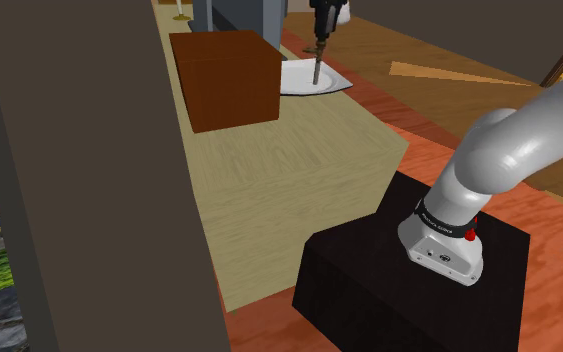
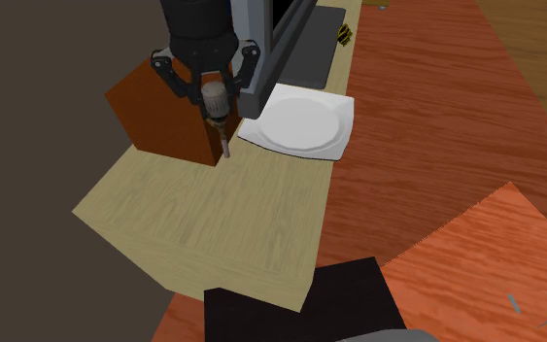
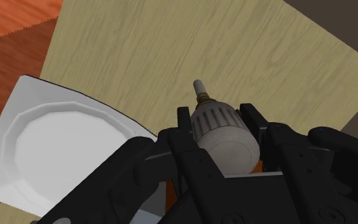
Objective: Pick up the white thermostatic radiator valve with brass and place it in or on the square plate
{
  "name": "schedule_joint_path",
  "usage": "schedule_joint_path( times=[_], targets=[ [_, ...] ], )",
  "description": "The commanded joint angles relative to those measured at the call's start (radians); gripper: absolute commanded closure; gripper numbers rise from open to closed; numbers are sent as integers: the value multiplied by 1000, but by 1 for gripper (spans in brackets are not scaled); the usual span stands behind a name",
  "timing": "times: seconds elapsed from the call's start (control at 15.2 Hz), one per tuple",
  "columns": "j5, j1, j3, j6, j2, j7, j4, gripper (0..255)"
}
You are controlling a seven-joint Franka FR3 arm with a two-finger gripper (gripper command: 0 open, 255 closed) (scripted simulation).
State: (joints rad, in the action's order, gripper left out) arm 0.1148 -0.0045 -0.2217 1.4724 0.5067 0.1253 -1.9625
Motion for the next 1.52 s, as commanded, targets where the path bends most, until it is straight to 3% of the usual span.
schedule_joint_path(
  times=[0.0, 0.66, 1.25, 1.45],
  targets=[
    [-21, -16, 25, -5, -48, -36, 50, 255],
    [-90, -87, 140, -28, -296, -211, 312, 255],
    [-107, -152, 216, -117, -596, -352, 699, 255],
    [-107, -152, 216, -66, -570, -353, 622, 255]
  ],
)
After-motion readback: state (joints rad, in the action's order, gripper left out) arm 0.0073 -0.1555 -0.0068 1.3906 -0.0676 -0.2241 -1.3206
